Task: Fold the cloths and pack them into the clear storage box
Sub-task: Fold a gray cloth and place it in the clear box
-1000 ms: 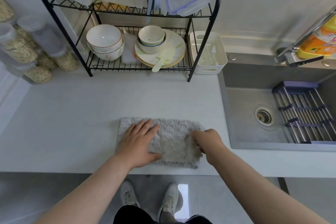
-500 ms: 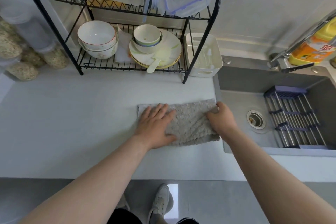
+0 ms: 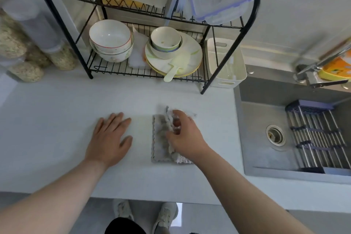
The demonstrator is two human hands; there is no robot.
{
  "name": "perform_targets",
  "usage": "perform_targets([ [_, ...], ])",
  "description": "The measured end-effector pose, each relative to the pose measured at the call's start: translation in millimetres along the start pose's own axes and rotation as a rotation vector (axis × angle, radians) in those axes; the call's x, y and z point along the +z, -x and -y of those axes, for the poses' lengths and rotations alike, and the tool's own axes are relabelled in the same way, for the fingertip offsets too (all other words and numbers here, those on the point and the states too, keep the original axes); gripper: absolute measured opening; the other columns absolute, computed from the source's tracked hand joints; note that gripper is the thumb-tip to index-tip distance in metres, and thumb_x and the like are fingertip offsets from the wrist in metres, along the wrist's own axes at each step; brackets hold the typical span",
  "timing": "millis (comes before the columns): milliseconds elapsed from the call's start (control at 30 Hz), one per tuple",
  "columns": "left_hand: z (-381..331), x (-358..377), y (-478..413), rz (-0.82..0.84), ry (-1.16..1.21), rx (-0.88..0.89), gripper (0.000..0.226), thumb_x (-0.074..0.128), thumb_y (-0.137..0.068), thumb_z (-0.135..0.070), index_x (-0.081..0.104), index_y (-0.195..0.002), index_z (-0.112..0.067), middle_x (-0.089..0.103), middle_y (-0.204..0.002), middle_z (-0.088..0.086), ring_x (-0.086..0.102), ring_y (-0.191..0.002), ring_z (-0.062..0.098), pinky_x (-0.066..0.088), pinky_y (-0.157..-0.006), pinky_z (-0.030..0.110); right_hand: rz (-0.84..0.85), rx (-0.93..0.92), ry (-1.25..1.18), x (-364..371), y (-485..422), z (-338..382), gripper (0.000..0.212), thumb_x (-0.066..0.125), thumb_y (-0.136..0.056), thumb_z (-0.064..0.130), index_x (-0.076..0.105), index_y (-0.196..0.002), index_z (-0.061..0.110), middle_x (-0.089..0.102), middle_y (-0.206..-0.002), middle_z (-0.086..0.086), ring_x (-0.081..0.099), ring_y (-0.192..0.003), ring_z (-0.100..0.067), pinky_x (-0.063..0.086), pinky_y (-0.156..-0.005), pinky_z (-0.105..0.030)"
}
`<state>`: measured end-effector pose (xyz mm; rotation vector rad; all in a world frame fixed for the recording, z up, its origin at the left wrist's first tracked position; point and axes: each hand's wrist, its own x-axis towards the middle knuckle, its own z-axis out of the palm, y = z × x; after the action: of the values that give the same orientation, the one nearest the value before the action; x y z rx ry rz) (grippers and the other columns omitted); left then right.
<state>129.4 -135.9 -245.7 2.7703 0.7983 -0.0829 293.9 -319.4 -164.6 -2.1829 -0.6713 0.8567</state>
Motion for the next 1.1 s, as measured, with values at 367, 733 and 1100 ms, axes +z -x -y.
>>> perform_targets([
  [367,5,1,-2,-0.006,0.029,0.009,0.062,0.032,-0.084,-0.047,0.051,-0.138,-0.022,0.04,-0.151,0.004,0.031,-0.142,0.024,0.007,-0.117,0.036,-0.309,0.343,0.143,-18,15,-28,0.038,0.055,-0.089,0.037,0.054,-0.12,0.016,0.065,-0.108,0.0,0.063,-0.091,-0.02,0.044,-0.072,-0.028],
  [733,-39,-36,-6,0.076,0.277,-0.047,0.094,0.058,-0.075,-0.063,0.022,-0.152,-0.023,0.019,-0.16,-0.004,0.018,-0.147,0.014,0.015,-0.119,0.034,-0.083,0.045,0.066,-47,25,-8,0.011,0.058,-0.075,0.009,0.05,-0.079,0.014,0.052,-0.071,0.0,0.043,-0.061,-0.013,0.037,-0.051,-0.021],
  [1100,-109,-91,9,0.487,1.334,-0.158,0.043,0.075,-0.06,-0.024,0.069,-0.1,-0.009,0.075,-0.097,0.009,0.072,-0.09,0.026,0.058,-0.076,0.04,-0.015,0.121,-0.505,-82,49,0,0.01,0.074,-0.077,0.019,0.069,-0.085,0.017,0.067,-0.084,-0.006,0.059,-0.071,-0.019,0.046,-0.065,-0.03],
])
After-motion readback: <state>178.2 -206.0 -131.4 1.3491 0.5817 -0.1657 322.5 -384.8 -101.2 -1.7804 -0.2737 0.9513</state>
